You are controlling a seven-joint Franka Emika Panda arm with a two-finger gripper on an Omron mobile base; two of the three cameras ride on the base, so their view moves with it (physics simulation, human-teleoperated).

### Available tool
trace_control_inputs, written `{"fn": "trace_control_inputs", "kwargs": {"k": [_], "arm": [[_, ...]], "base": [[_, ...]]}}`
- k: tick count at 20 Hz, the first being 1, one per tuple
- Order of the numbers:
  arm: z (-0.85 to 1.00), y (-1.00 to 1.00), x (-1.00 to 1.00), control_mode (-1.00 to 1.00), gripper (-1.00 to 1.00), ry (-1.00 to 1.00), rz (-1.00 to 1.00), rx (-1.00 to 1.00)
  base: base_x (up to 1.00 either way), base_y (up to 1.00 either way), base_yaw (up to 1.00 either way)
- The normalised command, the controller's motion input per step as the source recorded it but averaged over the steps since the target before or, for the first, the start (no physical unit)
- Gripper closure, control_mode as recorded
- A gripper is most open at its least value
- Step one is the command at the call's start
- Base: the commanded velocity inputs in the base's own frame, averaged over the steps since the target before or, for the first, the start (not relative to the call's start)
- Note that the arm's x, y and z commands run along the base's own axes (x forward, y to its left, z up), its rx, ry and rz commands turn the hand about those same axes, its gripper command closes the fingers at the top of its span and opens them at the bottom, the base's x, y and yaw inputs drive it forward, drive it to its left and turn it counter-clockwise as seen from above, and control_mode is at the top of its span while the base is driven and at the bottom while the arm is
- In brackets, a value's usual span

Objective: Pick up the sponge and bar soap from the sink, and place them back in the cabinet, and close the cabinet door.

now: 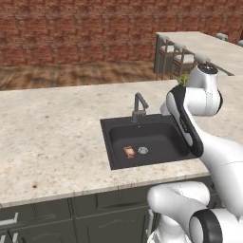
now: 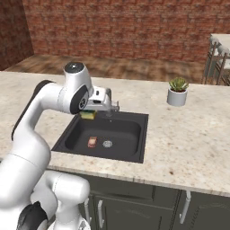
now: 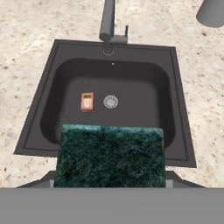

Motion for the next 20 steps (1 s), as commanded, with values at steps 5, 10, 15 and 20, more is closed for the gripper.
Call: {"fn": "trace_control_inputs", "kwargs": {"k": [5,10,15,20], "arm": [[0.39,0.09,-0.28,-1.0,1.0,0.0,0.0,0.0],[0.2,0.23,-0.3,-1.0,1.0,0.0,0.0,0.0],[0.15,0.31,-0.32,-1.0,1.0,0.0,0.0,0.0],[0.35,0.17,-0.1,-1.0,1.0,0.0,0.0,0.0]], "base": [[0.0,0.0,0.0],[0.0,0.0,0.0],[0.0,0.0,0.0],[0.0,0.0,0.0]]}}
